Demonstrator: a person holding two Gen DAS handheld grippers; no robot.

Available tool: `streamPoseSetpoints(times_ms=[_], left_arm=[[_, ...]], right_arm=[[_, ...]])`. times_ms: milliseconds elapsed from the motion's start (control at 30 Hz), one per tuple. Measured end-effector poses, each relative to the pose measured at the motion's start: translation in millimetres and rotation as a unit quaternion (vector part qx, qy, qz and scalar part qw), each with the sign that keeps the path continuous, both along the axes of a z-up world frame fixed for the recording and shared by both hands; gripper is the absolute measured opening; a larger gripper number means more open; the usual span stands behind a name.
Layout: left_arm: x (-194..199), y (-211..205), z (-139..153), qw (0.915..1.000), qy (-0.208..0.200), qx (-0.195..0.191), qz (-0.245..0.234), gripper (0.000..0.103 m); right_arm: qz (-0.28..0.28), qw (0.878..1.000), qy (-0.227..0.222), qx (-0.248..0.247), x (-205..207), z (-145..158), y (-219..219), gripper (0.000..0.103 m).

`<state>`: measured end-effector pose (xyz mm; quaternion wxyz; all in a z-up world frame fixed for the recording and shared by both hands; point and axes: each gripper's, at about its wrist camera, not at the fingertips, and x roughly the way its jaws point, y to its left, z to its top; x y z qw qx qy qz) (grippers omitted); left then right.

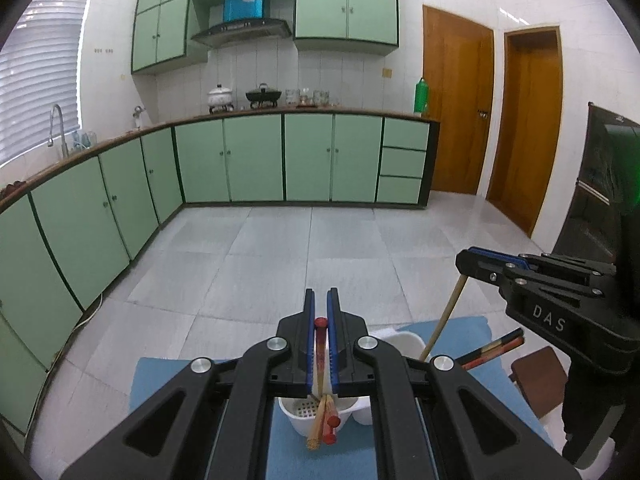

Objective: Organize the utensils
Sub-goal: 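Lift both chopsticks over the white holder and open both tools to drop them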

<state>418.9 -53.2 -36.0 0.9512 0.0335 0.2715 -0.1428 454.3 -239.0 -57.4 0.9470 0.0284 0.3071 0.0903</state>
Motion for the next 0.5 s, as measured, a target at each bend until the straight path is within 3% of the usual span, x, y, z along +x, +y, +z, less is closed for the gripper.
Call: streamPoseSetpoints(times_ms=[33,167,233,367,500], left_arm=[[0.9,0.1,-0.8,1.0,0.004,-0.002,0.0,0.006],[-3.5,4.0,7.2,0.9999,-0.002,-0.01,0.004,0.007],[-10.9,7.8,13.6,0.9998,-0.01,-0.016,0.005,0.011],[-35.7,17.9,30.4,0.9988,-0.036,-0.032,0.011,0.034],[-70.3,26.5,41.8,0.9971,-0.064,-0.036,0.018,0.061]], right_arm=[[-0.004,1.0,0.003,0.002,-1.2,-2.4,-1.1,0.011],[-0.02,1.0,-0.007,0.017,-12.9,0.6,-11.5,0.042],[-0.031,0.999,-0.021,0.025,-24.5,6.4,-19.2,0.045],[-0.052,0.997,-0.048,0.034,-51.3,19.4,-36.8,0.062],[-0.074,0.994,-0.075,0.01,-92.8,28.0,-47.8,0.076]])
